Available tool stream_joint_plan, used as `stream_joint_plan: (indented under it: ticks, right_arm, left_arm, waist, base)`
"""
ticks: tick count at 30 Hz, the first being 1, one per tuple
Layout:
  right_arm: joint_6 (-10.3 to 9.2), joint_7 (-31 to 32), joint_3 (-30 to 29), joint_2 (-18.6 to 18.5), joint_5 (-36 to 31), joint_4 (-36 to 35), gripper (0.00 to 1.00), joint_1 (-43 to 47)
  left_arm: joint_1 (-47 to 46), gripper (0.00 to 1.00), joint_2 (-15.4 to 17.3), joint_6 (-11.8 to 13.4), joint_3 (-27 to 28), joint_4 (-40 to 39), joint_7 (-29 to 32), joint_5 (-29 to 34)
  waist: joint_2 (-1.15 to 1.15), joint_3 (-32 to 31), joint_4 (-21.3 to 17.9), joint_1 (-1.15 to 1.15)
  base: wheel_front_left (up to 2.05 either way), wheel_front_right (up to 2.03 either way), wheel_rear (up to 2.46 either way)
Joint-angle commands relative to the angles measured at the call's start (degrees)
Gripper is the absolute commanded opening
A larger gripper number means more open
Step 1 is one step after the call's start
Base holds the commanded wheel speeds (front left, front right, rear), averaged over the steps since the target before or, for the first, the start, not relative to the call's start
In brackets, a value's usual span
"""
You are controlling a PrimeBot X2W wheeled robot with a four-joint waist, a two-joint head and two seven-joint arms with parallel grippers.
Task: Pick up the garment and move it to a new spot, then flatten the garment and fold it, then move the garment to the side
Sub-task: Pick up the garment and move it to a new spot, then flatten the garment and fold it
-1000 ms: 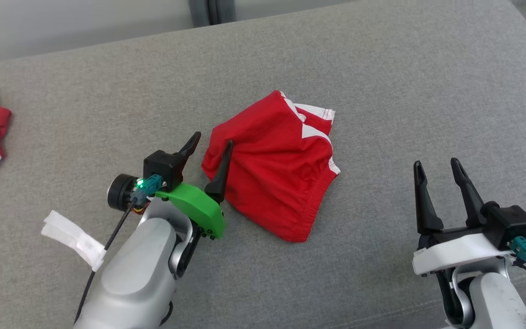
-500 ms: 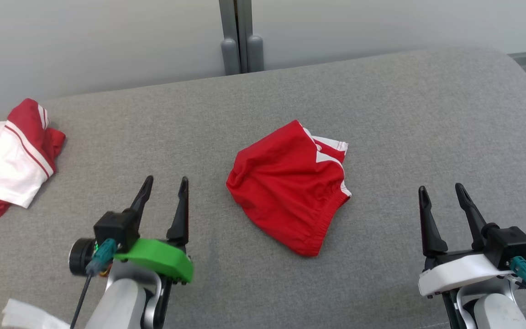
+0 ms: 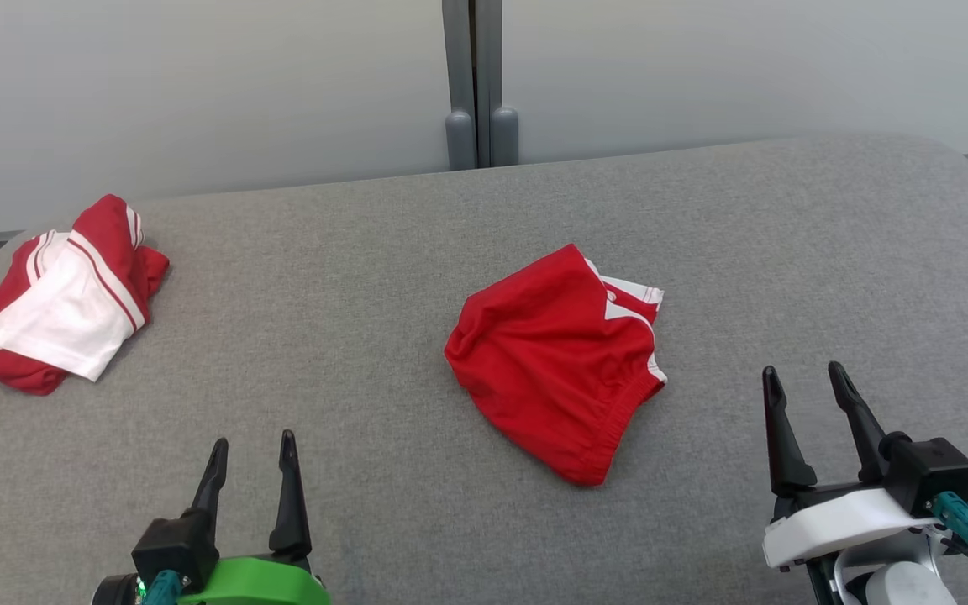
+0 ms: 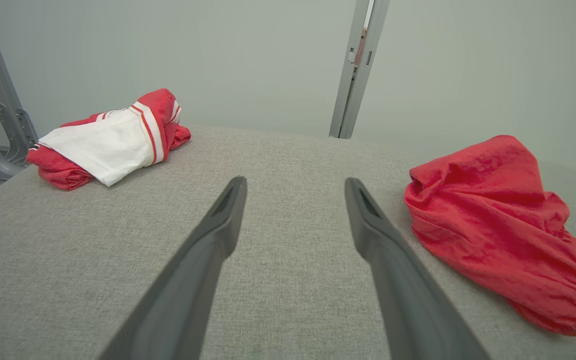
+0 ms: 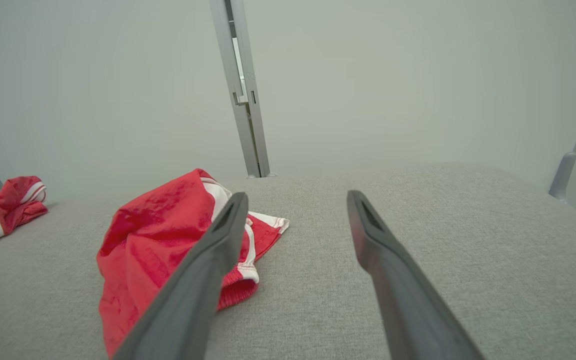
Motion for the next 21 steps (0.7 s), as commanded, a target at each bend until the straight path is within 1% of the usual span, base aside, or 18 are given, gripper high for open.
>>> stream_joint_plan:
  ticks: [1,7,21]
  right_arm:
    - [0.0,-0.18,0.43,-0.13,0.66,0.19,1.0,0.76]
    - [0.0,-0.18,1.88,-0.12,1.3,1.18,1.0,1.13]
    - [0.0,-0.18,2.42,-0.13,1.06,2.66,1.0,0.36]
  left_arm:
    - [1.07,1.0,-0.31,-0.21,0.39,-0.11,-0.03,0.99]
    - [2.17,1.0,-0.75,-0.92,1.18,0.0,-0.03,2.36]
    - [2.42,1.0,-1.17,-1.85,2.18,0.74,-0.03,2.92]
  waist:
    - [0.0,-0.1,-0.02,0.0]
    - [0.0,-0.15,-0.25,0.0]
    - [0.0,-0.12,-0.18,0.0]
  base:
    - [0.0,0.0,0.0]
    - [0.0,0.0,0.0]
    - [0.0,0.0,0.0]
